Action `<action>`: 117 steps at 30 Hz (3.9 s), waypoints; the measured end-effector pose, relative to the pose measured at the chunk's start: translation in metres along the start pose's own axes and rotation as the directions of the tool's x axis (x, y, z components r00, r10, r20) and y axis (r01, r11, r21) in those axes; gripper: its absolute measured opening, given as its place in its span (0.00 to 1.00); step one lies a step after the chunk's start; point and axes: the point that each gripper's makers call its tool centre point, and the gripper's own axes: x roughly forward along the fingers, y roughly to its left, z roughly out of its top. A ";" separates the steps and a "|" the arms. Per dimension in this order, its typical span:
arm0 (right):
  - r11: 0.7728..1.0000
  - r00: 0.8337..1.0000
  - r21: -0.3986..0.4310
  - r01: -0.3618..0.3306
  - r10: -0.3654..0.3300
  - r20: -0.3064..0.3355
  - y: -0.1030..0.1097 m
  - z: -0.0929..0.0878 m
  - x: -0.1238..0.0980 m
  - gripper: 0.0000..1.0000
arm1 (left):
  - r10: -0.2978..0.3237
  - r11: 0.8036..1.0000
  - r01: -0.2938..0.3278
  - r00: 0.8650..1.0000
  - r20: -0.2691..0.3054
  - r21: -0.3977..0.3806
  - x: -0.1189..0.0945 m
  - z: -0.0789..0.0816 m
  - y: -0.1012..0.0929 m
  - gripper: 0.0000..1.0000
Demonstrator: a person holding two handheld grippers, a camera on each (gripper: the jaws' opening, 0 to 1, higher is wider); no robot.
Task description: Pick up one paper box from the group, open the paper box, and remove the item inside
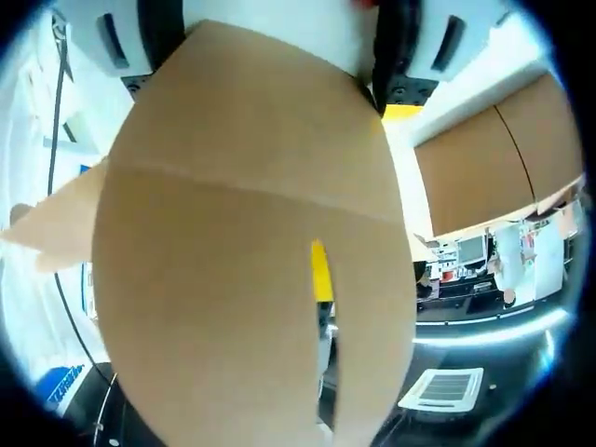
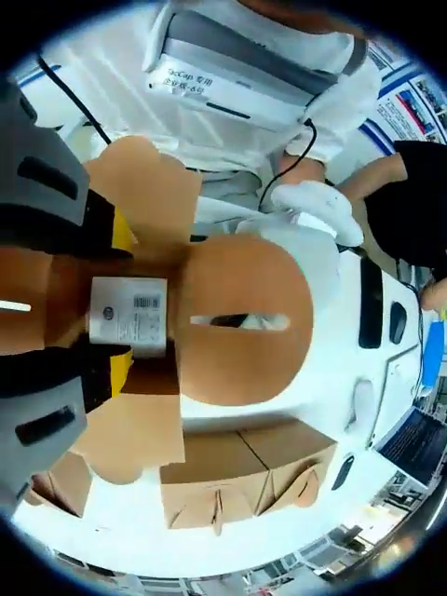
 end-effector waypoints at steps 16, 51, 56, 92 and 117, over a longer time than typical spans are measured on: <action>0.995 0.997 0.084 0.055 -0.051 -0.052 -0.011 -0.011 0.020 0.42 | -0.002 1.000 0.002 1.000 0.001 0.000 0.000 -0.001 -0.001 0.82; 0.908 0.991 0.413 0.071 -0.112 0.074 -0.026 -0.014 0.046 0.51 | 0.040 0.999 -0.040 0.999 0.019 0.005 0.005 0.003 -0.001 0.81; 0.910 0.995 0.414 0.016 -0.054 0.080 -0.027 -0.015 0.053 0.54 | 0.043 0.999 -0.044 0.999 0.019 0.005 0.006 0.004 0.000 0.82; 0.969 0.998 0.240 -0.064 0.064 0.008 -0.018 -0.013 0.003 0.17 | 0.080 0.996 -0.081 0.996 0.032 0.027 0.017 0.009 0.000 0.91; 0.970 0.983 0.171 -0.174 0.162 0.081 0.030 -0.006 -0.020 0.07 | 0.068 0.997 -0.069 0.997 0.031 0.028 0.018 0.012 0.003 0.90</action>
